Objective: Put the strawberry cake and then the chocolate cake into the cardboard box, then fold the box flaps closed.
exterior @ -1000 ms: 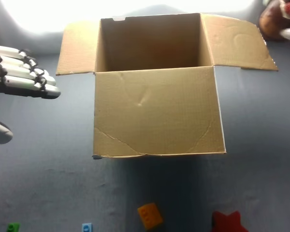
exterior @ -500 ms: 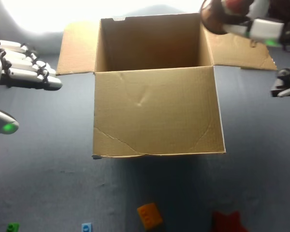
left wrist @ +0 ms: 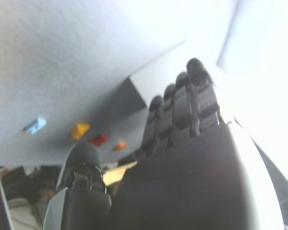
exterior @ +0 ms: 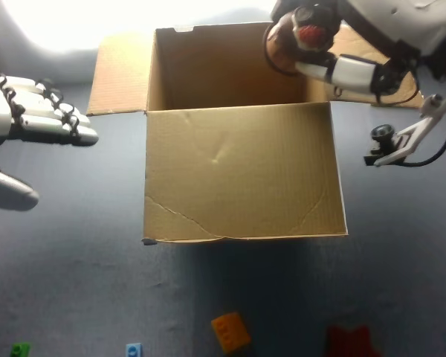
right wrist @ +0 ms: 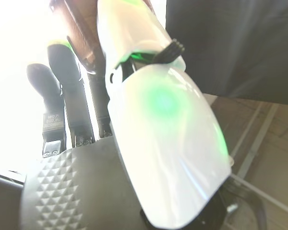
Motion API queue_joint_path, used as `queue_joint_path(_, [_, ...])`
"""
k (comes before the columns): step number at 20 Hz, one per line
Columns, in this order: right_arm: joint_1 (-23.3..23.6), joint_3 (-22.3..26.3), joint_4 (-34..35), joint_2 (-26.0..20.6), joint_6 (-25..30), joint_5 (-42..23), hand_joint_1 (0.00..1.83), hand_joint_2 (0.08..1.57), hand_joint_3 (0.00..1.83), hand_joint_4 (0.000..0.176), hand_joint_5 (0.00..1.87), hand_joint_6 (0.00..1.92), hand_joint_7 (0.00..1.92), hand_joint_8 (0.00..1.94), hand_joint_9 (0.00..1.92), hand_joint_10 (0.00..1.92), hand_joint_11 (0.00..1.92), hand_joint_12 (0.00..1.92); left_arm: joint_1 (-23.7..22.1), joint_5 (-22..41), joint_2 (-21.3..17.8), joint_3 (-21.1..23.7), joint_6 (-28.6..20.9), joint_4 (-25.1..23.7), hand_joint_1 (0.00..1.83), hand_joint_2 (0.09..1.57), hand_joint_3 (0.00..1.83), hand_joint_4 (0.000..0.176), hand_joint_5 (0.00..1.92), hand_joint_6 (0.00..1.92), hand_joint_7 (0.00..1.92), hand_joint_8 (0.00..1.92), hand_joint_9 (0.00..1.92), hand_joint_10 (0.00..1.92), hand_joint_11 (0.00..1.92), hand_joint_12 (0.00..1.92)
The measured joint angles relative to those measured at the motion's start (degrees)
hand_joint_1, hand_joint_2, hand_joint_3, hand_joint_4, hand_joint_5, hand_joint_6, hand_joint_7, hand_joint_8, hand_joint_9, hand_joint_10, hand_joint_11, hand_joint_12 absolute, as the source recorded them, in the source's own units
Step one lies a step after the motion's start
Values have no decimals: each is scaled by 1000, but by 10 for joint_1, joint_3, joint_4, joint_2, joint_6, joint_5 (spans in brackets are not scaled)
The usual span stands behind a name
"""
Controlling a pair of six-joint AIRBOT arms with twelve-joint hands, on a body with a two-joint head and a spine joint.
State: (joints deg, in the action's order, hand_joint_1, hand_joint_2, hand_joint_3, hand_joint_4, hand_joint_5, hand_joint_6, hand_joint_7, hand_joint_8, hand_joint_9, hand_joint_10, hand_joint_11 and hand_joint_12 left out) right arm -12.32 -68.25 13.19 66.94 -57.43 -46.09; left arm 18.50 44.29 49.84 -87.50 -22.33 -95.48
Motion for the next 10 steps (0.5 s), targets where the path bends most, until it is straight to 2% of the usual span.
queue_joint_path(1, [-3,-4,0,7,0,-4,1330,1237,4,0,800,1119,743,1452,622,1713,325,1921,0,-3,0,0,1,7,0,1298,0,0,59,4,62,2,84,1,0,493])
queue_joint_path(2, [-9,-5,1,13,0,-5,1183,1253,8,0,735,1273,725,1501,528,1635,297,1921,0,-5,1,0,5,16,0,1302,1,0,69,6,68,3,96,5,0,533])
queue_joint_path(4, [-19,-6,1,20,-2,-8,1142,1267,7,0,693,1340,715,1517,488,1605,289,1921,0,-14,2,1,11,23,0,1303,1,0,74,7,72,4,97,5,0,540])
queue_joint_path(5, [-19,-7,-4,21,-3,-10,1051,1229,0,0,412,1029,488,921,369,1492,229,1921,0,-20,3,2,14,29,0,1301,0,0,73,4,77,3,97,3,0,509])
queue_joint_path(6, [-21,-7,-5,21,-3,-14,991,1220,0,0,303,799,466,714,333,1425,160,1921,0,-25,4,5,14,34,0,1299,0,0,71,3,75,2,91,0,0,506])
queue_joint_path(7, [-23,-8,-8,23,-3,-19,827,1227,0,0,141,537,390,442,257,1251,32,1910,0,-26,5,6,17,40,0,1302,0,0,68,1,75,2,91,1,0,505])
queue_joint_path(8, [-23,-9,-8,23,-3,-20,717,1179,0,0,31,283,263,215,132,1007,6,1743,0,-29,6,8,18,43,0,1301,0,0,67,0,68,2,82,2,0,478])
queue_joint_path(9, [-23,-9,-8,23,-3,-19,697,1136,0,0,5,134,195,93,80,851,0,1606,0,-29,7,9,18,45,0,1301,0,0,75,3,74,3,92,5,0,490])
queue_joint_path(10, [-26,-8,-9,23,-3,-19,672,1101,0,12,0,26,119,31,31,670,0,1419,0,-29,7,10,18,44,0,1299,0,0,64,1,72,1,90,3,0,473])
